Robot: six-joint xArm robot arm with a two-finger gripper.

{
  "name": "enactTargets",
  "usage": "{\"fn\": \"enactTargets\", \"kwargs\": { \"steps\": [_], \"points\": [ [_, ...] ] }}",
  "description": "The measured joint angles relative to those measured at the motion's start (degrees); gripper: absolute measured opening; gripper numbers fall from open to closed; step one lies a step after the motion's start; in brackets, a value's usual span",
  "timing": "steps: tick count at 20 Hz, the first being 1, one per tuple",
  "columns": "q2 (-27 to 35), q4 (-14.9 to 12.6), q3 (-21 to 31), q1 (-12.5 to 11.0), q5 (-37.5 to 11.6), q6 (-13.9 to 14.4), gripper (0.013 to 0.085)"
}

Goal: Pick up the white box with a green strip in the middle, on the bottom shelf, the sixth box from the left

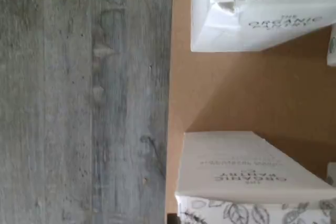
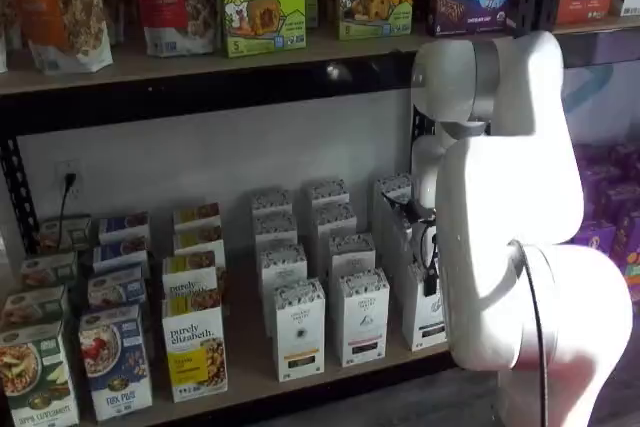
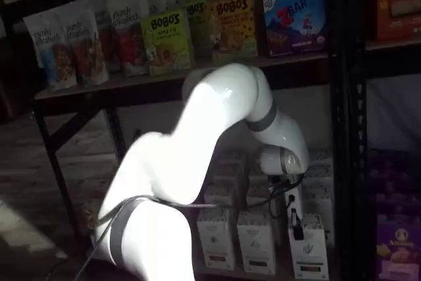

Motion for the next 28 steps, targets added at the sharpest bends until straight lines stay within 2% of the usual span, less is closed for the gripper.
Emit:
{"fn": "enactTargets", "kwargs": {
  "steps": [4, 11, 17, 21, 25, 28],
  "points": [
    [-0.97, -2.11, 2.22, 0.04, -2.55, 1.98, 0.0530],
    [-5.78, -2.48, 9.59, 0.71, -4.69, 3.20, 0.0530],
    [-12.75, -8.00, 19.00, 1.50, -5.29, 9.27, 0.0530],
    [-19.05, -13.55, 26.86, 1.94, -5.14, 15.07, 0.0530],
    [-26.09, -13.89, 35.17, 2.61, -6.02, 16.21, 0.0530],
    [-32.35, -13.04, 41.46, 3.59, -6.09, 16.41, 0.0530]
  ]
}}
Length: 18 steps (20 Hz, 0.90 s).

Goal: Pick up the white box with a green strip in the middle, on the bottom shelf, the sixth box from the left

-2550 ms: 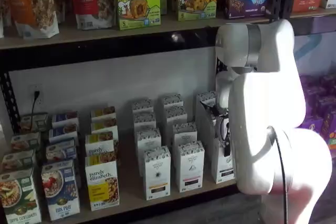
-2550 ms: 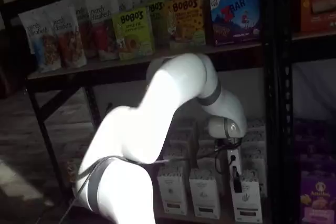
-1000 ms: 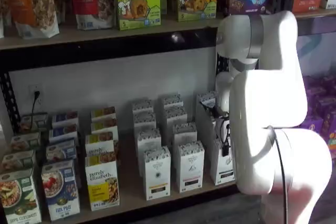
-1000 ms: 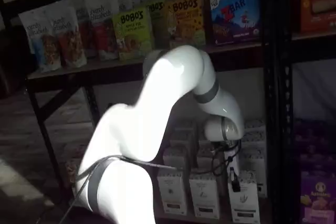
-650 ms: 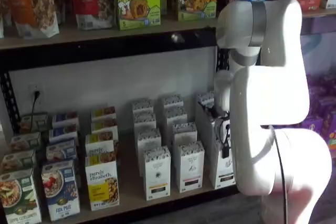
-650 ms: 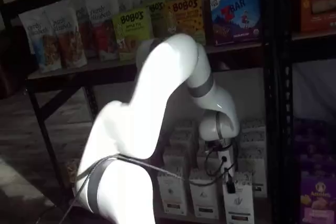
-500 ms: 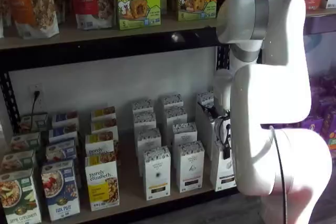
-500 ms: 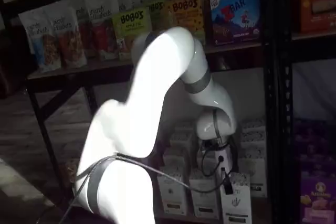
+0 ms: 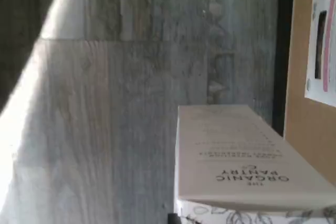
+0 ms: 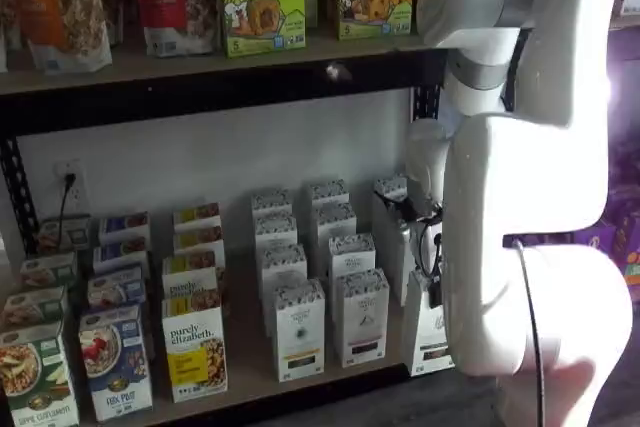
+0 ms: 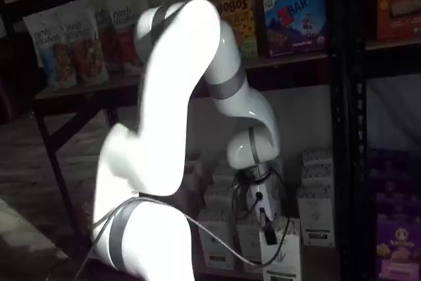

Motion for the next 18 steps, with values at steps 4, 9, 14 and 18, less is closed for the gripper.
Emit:
{"fn": "enactTargets", "kwargs": {
  "steps": [4, 9, 14, 18],
  "points": [
    [-7.87, 1.16, 6.91, 1.35, 0.86, 0.14, 0.0530],
    [-15.49, 2.33, 12.91, 1.86, 1.30, -0.62, 0.0490],
    [-22.87, 5.64, 17.31, 2.79, 3.42, -3.08, 0.0490],
    [-28.21, 6.75, 19.49, 4.04, 7.36, -3.20, 0.0490]
  ]
}}
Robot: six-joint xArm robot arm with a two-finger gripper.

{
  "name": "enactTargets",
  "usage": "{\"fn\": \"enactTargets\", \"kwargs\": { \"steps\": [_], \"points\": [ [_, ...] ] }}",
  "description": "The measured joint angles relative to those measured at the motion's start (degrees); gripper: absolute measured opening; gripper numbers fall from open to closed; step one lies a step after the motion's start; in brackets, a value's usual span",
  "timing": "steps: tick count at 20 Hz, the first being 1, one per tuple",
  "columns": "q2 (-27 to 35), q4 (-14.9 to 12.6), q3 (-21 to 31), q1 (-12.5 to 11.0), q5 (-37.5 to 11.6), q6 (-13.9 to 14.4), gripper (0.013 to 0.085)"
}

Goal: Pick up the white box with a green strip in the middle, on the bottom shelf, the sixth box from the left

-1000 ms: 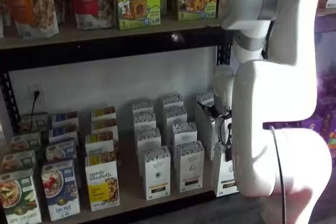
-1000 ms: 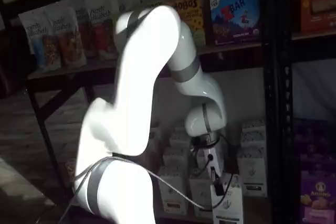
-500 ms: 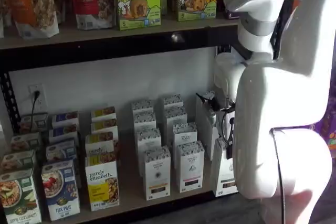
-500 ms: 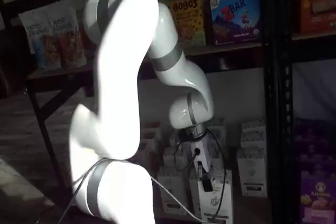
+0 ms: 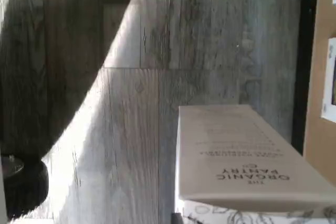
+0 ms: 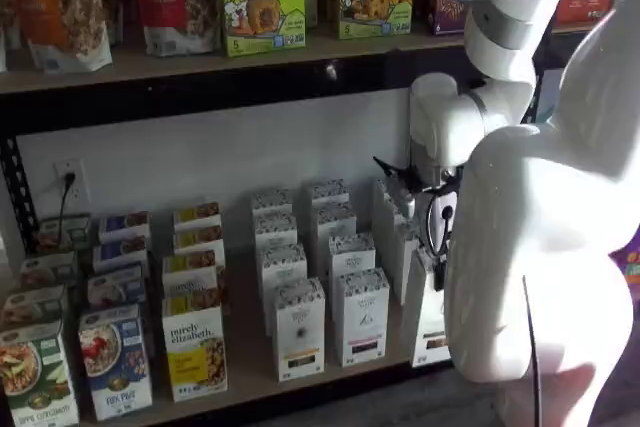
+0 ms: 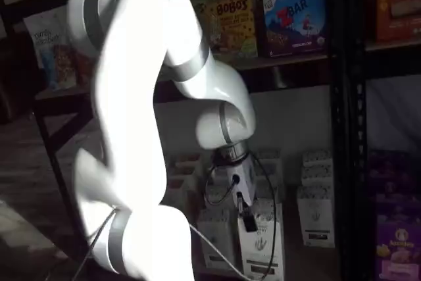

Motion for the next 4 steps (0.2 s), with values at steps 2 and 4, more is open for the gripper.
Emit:
{"fn": "enactTargets", "kwargs": {
  "steps": [2, 4],
  "points": [
    [-2.44, 1.11, 0.94, 0.52, 1.73, -0.62, 0.0490],
    [-5.13, 2.79, 1.76, 1.07, 3.82, -1.72, 0.0490]
  ]
}}
